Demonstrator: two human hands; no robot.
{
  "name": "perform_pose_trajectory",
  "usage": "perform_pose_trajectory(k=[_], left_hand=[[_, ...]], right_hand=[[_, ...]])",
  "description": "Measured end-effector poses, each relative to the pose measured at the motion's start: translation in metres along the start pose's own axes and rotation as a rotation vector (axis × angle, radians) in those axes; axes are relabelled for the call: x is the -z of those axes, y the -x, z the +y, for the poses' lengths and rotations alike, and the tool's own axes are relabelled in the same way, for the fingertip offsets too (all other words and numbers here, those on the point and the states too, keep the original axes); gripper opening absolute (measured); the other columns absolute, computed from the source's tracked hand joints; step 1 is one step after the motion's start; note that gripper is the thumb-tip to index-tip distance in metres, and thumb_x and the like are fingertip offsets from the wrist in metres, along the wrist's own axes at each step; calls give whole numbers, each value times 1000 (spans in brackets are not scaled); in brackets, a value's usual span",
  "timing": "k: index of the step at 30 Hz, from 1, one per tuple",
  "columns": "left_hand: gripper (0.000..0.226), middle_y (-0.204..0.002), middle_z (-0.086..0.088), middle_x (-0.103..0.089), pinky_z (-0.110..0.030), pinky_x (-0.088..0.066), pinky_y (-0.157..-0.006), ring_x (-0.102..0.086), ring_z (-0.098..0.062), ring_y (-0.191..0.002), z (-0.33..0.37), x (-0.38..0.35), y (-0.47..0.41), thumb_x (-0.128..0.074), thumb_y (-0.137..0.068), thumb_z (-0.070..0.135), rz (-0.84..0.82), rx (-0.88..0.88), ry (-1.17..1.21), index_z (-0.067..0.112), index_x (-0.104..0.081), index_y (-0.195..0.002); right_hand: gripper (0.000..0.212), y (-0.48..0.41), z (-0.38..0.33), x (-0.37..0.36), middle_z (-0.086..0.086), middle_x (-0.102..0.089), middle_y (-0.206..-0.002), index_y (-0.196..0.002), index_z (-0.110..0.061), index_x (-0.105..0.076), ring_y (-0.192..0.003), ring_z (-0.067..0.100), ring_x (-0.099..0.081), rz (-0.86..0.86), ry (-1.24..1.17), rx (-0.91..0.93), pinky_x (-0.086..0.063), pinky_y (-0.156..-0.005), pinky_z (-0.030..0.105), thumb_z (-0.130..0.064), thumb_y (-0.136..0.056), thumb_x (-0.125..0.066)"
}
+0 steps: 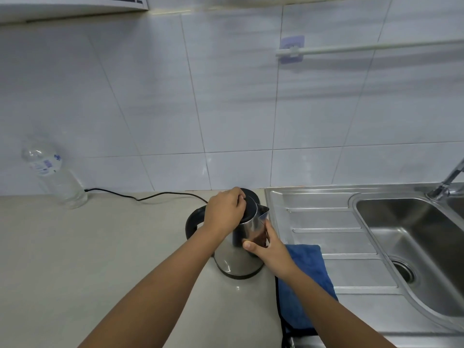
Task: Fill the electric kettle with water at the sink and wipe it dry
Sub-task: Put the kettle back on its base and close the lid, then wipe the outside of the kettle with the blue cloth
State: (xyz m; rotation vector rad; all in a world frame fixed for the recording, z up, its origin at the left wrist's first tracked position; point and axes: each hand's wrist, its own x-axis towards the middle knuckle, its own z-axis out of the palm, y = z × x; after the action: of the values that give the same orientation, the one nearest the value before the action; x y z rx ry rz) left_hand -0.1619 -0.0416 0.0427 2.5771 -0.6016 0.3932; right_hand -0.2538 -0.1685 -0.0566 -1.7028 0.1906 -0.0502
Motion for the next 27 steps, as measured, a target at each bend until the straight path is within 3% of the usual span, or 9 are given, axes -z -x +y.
perform_pose_trajectory(k=[5,9,11,13,15,19,23,27], left_hand=[[30,-100,1,-68,-29,-38,-64,-60,-20,-88,4,-8,7,-37,-96,34,41,-39,-99,19,-60,-108],[41,-105,-1,-65,-31,-42,-68,-60,-20,-91,0,-5,6,-27,-100,43,22,-60,-107,17,-56,-113],[46,-103,0,-66,-32,-39,-66,-61,-21,-90,-5,1,6,-21,-100,48,-30,-88,-59,21,-55,-114],[47,-93,2,-66,-34,-37,-64,-59,-23,-87,-16,8,8,-16,-98,52,-41,-108,8,26,-55,-103],[45,-86,3,-65,-34,-38,-64,-57,-22,-84,-37,13,13,-18,-98,53,27,-22,93,27,-54,-91],[51,-86,-1,-67,-34,-42,-73,-61,-20,-84,-75,11,26,-27,-97,55,-5,365,415,21,-63,-87],[60,-74,-5,-69,-24,-38,-60,-63,-12,-70,-83,-2,29,-24,-96,58,38,480,521,17,-62,-74],[63,-74,-9,-66,-38,-49,-67,-65,-27,-72,-80,-7,29,-21,-97,52,109,520,508,9,-59,-72]], right_hand=[[97,2,1,-2,-25,-60,-131,-141,-56,-36,-122,-4,-55,16,-16,-4,-49,-85,9,-74,-57,-82],[79,8,-6,-2,-42,-60,-119,-125,-73,-35,-114,-17,-54,5,23,-25,-48,-81,4,-73,-60,-80],[78,17,-5,1,-34,-54,-137,-131,-68,-36,-131,-4,-50,-16,101,-37,-47,-96,16,-71,-66,-78],[90,21,9,8,-5,-24,-166,-153,-46,-29,-153,25,-24,61,475,-145,-29,-120,45,-71,-76,-69],[107,26,24,16,6,12,-170,-161,-37,-8,-155,37,3,178,850,-348,-7,-119,63,-78,-77,-60],[127,45,49,27,12,37,-161,-157,-43,15,-150,48,15,220,928,-603,-3,-114,73,-90,-64,-57],[117,56,75,22,11,25,-165,-156,-47,12,-151,46,-2,305,865,-696,-5,-118,65,-91,-67,-50],[95,55,68,18,9,-10,-164,-158,-46,1,-138,34,-35,341,914,-553,-32,-113,51,-68,-83,-52]])
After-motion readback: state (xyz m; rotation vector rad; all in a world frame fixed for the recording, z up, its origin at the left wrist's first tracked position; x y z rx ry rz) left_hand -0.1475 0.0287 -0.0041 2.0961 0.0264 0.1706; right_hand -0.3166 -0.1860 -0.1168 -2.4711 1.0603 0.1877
